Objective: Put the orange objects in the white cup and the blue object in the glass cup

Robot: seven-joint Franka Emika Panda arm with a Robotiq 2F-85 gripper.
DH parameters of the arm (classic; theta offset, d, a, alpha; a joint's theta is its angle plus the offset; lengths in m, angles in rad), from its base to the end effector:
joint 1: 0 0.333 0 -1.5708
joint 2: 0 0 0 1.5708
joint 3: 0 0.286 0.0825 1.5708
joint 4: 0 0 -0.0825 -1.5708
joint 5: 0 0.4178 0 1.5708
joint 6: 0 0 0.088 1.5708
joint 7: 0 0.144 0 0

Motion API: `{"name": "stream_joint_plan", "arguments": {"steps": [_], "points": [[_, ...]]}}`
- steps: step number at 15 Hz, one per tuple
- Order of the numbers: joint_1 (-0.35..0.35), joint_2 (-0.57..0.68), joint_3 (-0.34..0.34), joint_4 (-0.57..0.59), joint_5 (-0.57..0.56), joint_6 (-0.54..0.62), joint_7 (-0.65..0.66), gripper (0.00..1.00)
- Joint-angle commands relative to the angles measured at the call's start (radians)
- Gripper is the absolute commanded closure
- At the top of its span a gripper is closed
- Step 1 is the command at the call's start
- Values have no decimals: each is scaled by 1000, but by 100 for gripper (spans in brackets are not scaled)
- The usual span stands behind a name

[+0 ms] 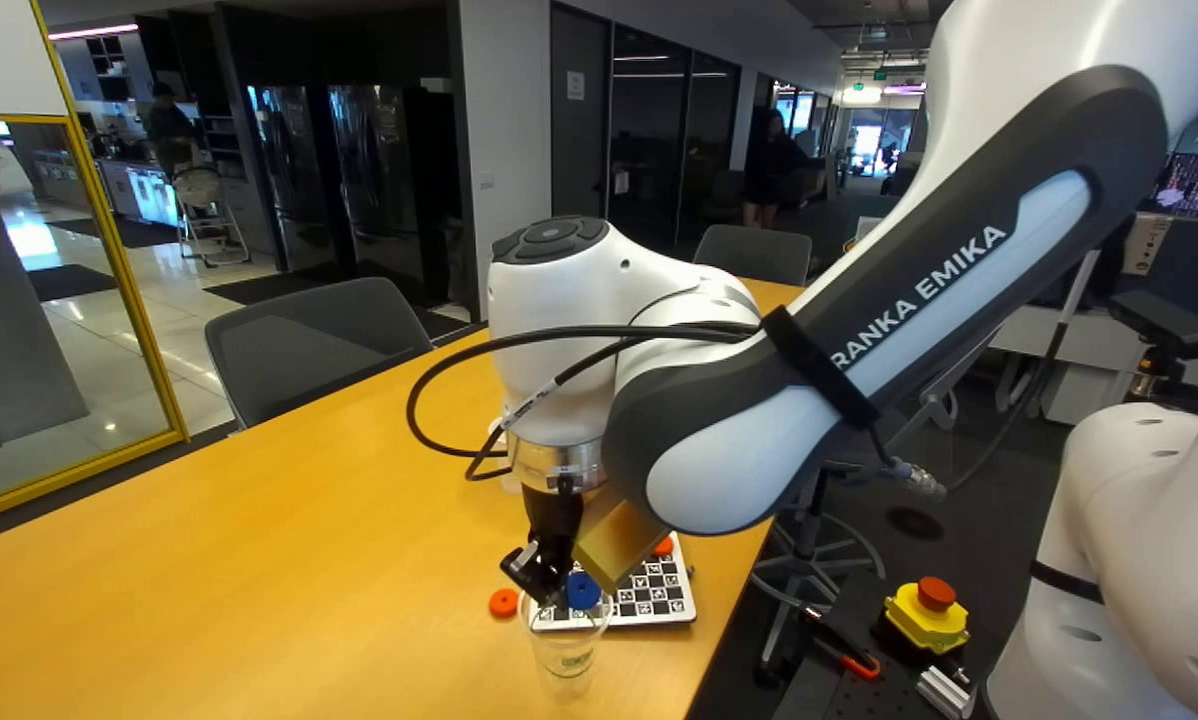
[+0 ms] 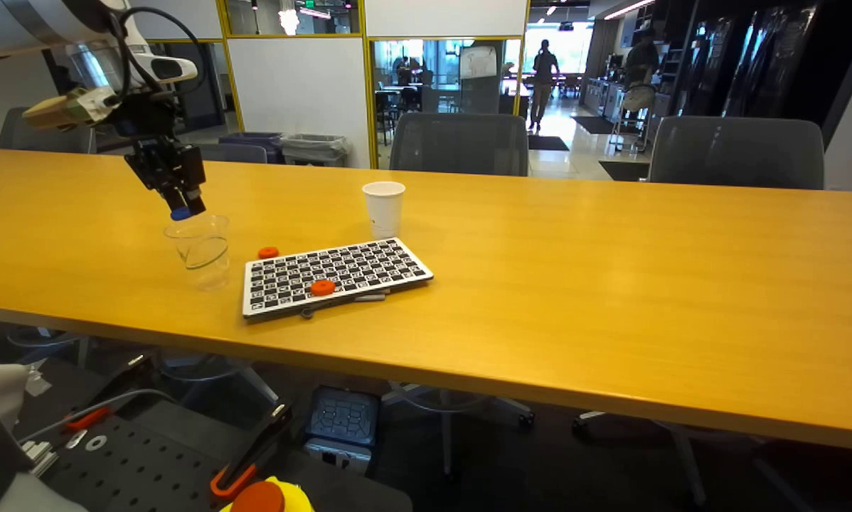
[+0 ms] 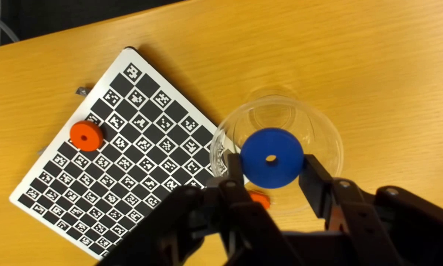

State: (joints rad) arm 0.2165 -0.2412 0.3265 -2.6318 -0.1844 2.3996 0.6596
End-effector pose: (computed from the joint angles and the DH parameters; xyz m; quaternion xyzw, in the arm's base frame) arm 0.3905 0.2152 0.2337 0.9949 0.0055 0.0528 0.0853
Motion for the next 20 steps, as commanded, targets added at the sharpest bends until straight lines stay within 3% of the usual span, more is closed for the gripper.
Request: {"name": "stream_joint_plan", "arguments": {"steps": [1,4,5,6,10,15,20], "points": [[-12,12,-10,24,17,14,-44,75],[-11,20,-11,32,22,12,-57,75],[-9,21,-12,34,28,10,-65,48],[-9,22,-12,35,29,8,-68,30],[-9,20,-13,36,37,5,-89,2],[-41,-34,-37,30,24,-26,-77,0],[-119,-63,-99,10,17,-13,-68,0]]}}
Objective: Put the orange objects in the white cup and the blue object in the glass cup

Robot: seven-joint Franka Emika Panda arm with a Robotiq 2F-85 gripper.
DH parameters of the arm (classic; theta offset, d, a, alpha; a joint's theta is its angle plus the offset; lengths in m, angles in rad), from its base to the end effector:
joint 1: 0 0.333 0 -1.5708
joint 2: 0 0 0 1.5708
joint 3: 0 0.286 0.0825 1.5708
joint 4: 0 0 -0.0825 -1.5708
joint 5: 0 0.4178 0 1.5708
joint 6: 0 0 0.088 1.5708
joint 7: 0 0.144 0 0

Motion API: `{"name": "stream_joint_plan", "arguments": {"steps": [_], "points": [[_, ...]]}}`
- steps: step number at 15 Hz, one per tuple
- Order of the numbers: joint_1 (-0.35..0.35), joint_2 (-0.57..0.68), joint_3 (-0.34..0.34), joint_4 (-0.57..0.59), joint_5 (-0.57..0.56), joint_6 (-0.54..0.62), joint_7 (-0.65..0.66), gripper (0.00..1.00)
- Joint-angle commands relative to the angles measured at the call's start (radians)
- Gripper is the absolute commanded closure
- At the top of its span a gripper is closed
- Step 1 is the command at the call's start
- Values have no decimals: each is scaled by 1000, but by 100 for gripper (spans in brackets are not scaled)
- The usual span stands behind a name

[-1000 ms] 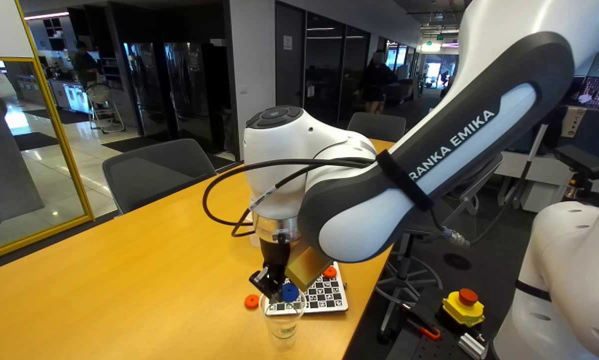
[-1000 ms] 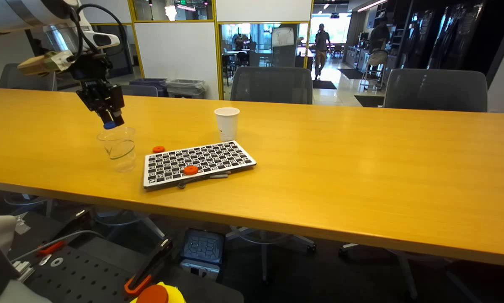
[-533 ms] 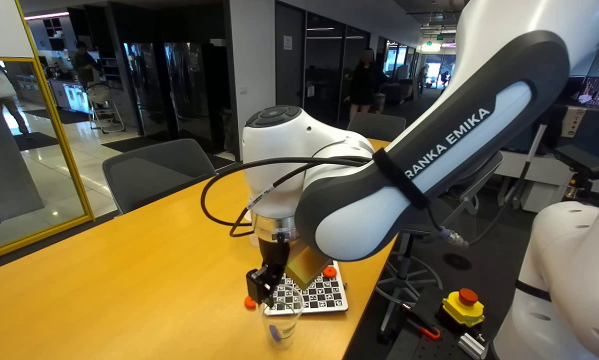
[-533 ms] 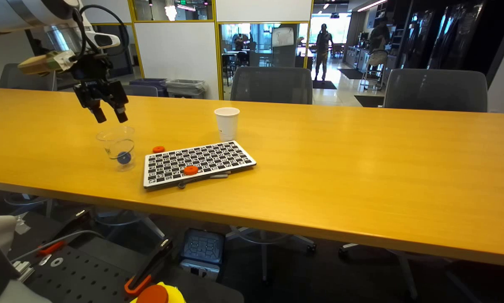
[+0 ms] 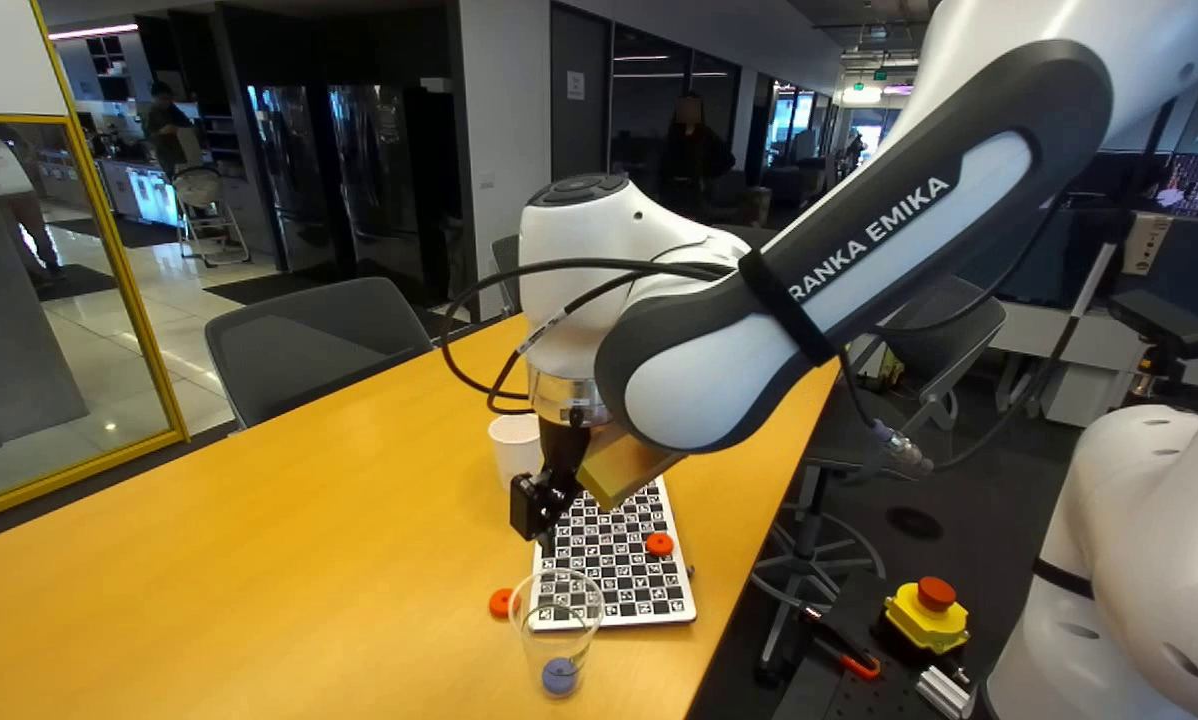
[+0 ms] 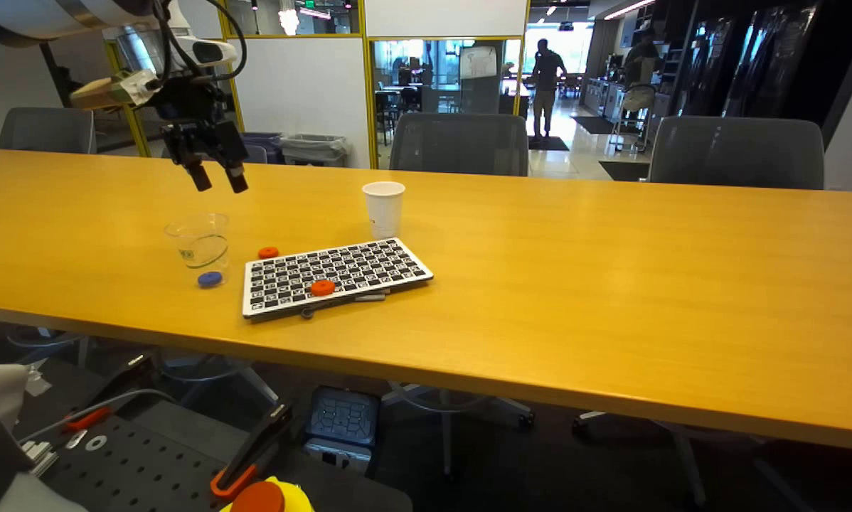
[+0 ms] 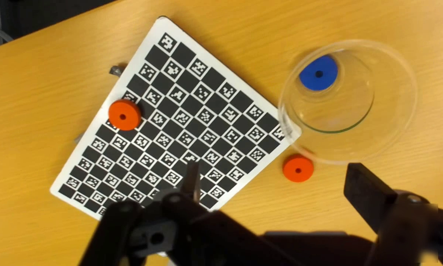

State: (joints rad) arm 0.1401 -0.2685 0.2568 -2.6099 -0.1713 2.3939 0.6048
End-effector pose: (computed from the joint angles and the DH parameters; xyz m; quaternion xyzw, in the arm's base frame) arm 0.4262 0.1625 0.2567 0.9944 -0.0457 0.0618 0.0724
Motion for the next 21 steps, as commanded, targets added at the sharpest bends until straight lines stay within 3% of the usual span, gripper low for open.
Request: {"name": "stream_joint_plan", "arguments": {"steps": [1,8,21], "points": [[-60,-29,-39,-12,0,-6,-11,0],[-171,81,-79,8,-56,5,61,0],[-166,317,-224,-1,101,224,-55,0]]}}
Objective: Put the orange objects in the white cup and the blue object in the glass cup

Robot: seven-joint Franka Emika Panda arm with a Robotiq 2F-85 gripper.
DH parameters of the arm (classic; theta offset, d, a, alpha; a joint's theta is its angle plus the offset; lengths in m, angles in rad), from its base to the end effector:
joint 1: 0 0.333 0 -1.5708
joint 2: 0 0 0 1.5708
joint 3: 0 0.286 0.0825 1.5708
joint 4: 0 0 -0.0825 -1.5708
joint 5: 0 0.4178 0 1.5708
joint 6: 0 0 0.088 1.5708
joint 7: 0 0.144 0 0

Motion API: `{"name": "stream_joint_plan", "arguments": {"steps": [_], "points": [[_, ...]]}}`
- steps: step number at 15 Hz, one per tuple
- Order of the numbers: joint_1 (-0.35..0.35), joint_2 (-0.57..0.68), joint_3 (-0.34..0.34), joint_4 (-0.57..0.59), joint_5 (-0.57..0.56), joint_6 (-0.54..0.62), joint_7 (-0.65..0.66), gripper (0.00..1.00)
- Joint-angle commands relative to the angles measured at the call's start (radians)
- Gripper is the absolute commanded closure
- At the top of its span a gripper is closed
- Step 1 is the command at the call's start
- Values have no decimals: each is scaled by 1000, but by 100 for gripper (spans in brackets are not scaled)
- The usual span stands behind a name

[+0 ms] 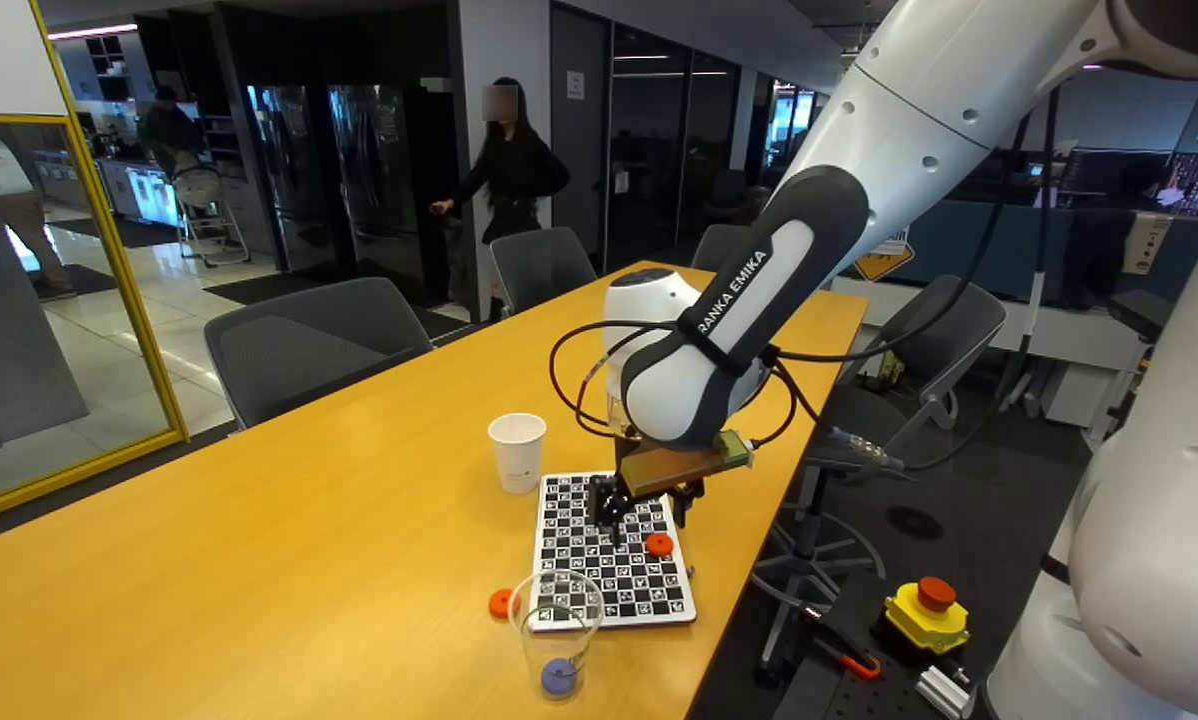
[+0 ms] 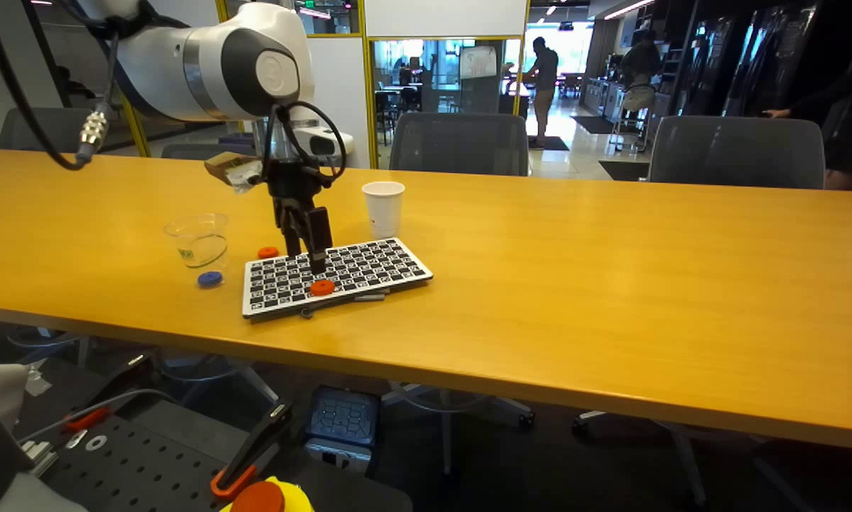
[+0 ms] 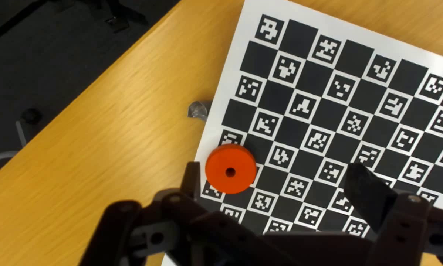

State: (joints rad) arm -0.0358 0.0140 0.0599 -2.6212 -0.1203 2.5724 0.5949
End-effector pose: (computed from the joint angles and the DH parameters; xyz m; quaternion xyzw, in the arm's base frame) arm 0.4400 0.0103 0.1432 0.9719 -0.2313 -0.0206 0.0385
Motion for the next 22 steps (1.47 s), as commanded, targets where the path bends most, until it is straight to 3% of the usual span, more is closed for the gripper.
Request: {"name": "stream_joint_plan", "arguments": {"steps": [1,21,22], "points": [[12,41,-34,10,55,49,-46,0],[15,97,-92,11,58,97,-50,0],[15,100,-95,11,54,101,-49,21]]}}
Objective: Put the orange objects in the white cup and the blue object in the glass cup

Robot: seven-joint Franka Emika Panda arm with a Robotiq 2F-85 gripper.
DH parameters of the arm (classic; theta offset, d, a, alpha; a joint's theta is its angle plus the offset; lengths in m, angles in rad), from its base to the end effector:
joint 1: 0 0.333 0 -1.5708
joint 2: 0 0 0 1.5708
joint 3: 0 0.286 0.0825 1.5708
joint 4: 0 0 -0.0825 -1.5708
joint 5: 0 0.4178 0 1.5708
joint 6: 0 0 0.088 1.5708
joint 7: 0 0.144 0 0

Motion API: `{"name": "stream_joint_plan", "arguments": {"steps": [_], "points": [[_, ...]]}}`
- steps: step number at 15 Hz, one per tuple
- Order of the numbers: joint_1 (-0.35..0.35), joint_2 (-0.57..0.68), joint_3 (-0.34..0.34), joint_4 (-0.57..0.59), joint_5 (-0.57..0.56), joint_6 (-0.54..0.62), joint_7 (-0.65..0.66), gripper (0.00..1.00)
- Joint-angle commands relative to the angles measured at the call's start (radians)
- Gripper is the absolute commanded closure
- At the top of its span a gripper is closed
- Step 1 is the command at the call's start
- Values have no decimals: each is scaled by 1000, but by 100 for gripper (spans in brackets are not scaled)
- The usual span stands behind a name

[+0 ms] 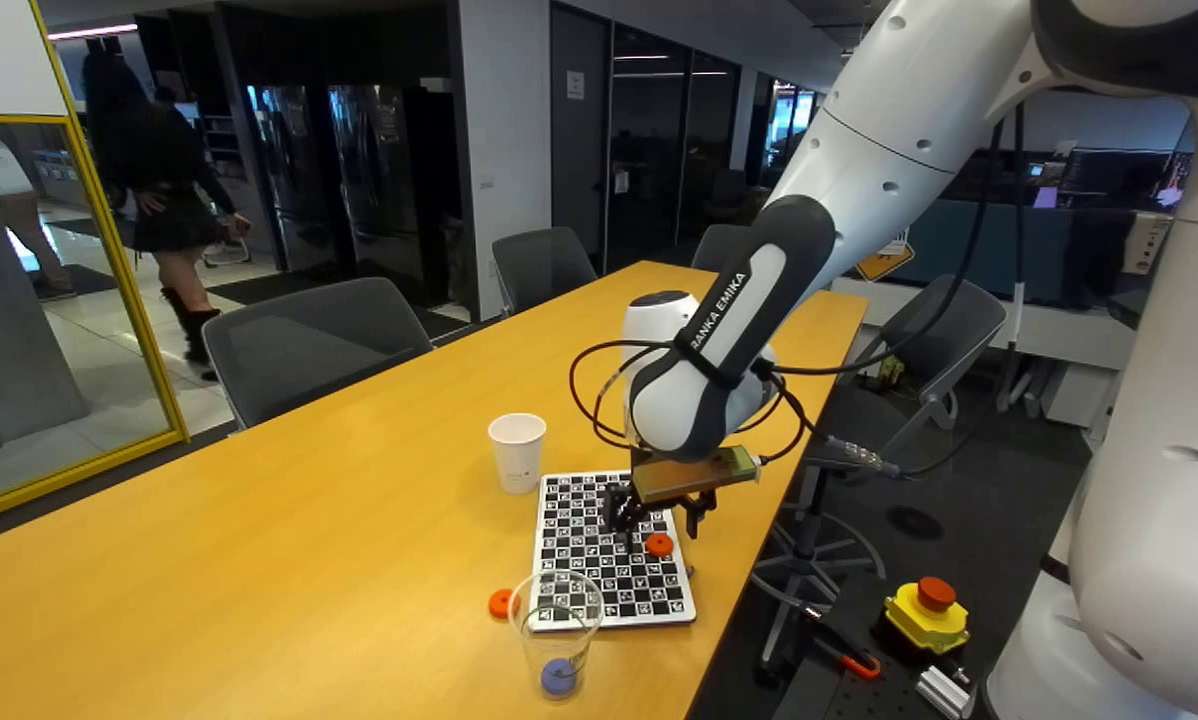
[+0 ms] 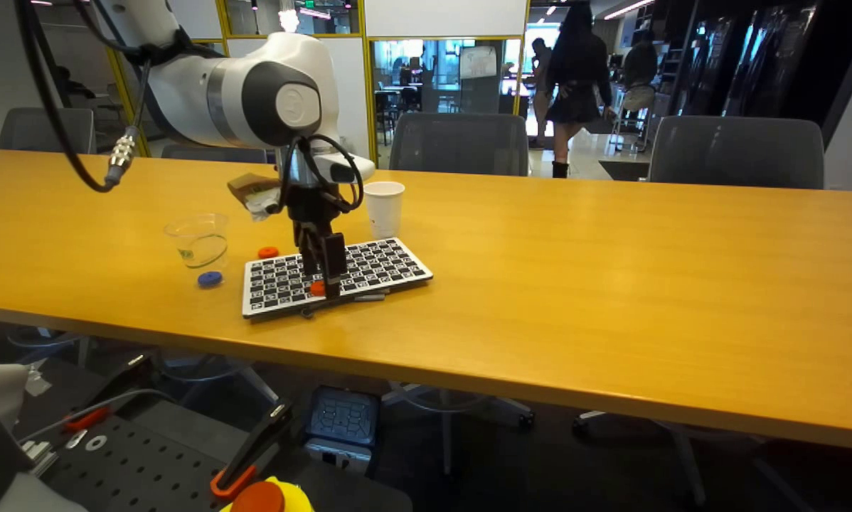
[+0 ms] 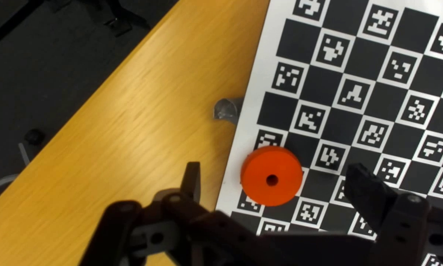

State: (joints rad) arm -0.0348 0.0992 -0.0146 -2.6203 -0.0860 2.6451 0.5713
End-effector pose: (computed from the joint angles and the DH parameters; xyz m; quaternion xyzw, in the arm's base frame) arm 0.4334 -0.0210 0.1119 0.9624 -0.2682 -0.0308 0.0287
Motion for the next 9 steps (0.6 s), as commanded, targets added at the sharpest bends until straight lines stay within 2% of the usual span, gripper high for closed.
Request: {"name": "stream_joint_plan", "arguments": {"steps": [1,5,8,9], "points": [[15,16,-22,10,19,30,-24,26],[17,18,-26,9,14,38,-17,58],[16,8,-36,6,11,30,-12,76],[16,5,-37,4,9,29,-10,79]]}}
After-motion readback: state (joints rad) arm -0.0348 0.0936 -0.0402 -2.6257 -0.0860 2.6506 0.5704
